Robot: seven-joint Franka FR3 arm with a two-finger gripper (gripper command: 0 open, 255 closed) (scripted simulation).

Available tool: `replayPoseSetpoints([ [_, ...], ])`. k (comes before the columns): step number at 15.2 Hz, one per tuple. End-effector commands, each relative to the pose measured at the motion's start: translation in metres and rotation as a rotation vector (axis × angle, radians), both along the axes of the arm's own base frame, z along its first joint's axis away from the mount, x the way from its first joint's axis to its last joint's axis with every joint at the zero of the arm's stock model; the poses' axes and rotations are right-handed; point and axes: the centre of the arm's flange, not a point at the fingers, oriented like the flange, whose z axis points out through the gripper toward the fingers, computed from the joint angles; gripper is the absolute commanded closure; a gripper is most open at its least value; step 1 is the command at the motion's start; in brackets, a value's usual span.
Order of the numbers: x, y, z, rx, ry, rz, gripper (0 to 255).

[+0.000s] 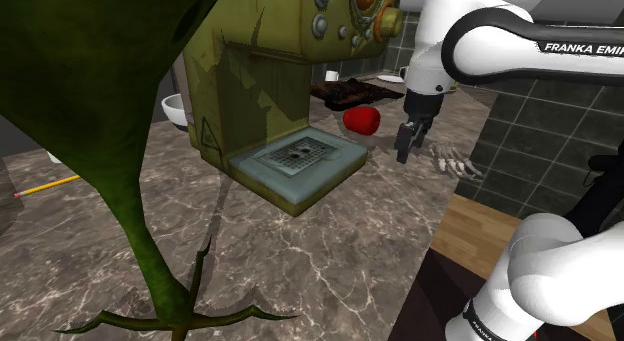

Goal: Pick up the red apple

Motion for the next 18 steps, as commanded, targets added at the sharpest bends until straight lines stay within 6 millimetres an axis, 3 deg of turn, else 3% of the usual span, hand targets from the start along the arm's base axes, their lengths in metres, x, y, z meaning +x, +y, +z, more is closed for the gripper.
replayPoseSetpoints([
  [1,0.0,0.0,0.0,0.0,0.0,0.0,0],
  [10,0.013,-0.11,-0.027,0.365,-0.556,-0.308,0],
  [18,0.018,-0.196,-0.079,0.689,-1.05,-0.582,0],
])
